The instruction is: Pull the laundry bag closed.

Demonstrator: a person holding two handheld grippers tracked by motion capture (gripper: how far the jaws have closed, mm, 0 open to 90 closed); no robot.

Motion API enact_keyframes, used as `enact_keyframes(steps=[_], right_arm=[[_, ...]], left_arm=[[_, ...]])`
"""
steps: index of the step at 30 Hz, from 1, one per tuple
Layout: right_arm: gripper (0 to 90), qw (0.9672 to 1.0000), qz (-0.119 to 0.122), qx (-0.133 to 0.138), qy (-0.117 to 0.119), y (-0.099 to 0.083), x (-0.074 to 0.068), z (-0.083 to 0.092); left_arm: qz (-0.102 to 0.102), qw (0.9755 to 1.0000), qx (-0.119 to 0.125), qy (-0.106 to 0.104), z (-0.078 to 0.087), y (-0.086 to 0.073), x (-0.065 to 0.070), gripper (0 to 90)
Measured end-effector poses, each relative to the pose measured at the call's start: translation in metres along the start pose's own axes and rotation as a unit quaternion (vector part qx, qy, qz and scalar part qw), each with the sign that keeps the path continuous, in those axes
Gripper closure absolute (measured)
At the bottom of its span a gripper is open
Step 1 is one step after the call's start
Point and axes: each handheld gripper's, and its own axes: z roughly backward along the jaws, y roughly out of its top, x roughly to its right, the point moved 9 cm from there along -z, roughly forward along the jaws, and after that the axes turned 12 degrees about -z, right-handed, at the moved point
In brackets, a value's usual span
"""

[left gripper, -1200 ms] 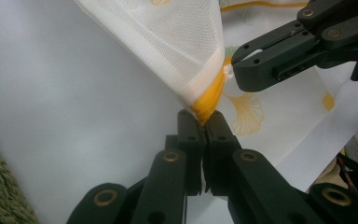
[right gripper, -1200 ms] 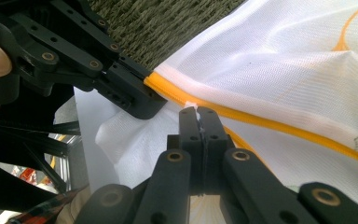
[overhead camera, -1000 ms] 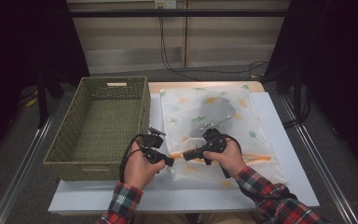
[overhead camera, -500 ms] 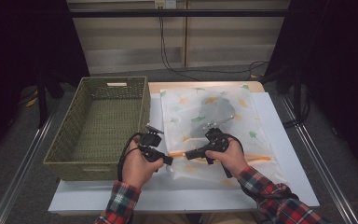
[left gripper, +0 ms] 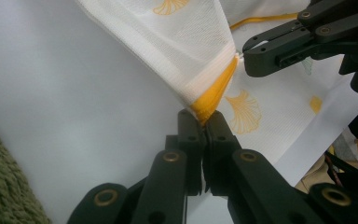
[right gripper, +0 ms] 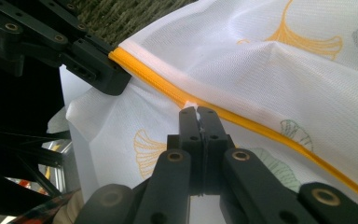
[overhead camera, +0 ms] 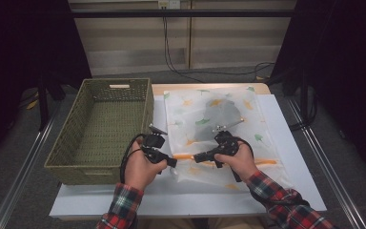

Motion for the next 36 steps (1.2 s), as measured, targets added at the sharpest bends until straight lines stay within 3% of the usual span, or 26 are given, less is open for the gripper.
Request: enact_keyframes(steps=[6, 12, 15, 36], right_arm=[[90.0, 1.0, 0.001, -0.001, -0.006, -0.002, 0.004, 0.003], [90.0, 1.0, 0.001, 0.0, -0.009, -0.003, 0.004, 0.005], [90.0, 0.9999, -0.001, 0.0, -0.012, -0.004, 0.007, 0.007], [90.0, 0.9997, -0.009, 0.0, -0.021, -0.01, 0.016, 0.015]], left_arm=[[0.007, 0.9999, 0.005, -0.005, 0.002, 0.001, 0.0, 87.1], [0.002, 1.0, 0.0, -0.004, 0.002, 0.0, -0.001, 87.1], [0.012, 0.9999, 0.006, -0.006, 0.002, 0.001, -0.001, 87.1], [0.012, 0.9999, -0.002, -0.008, 0.002, -0.001, -0.003, 87.1]])
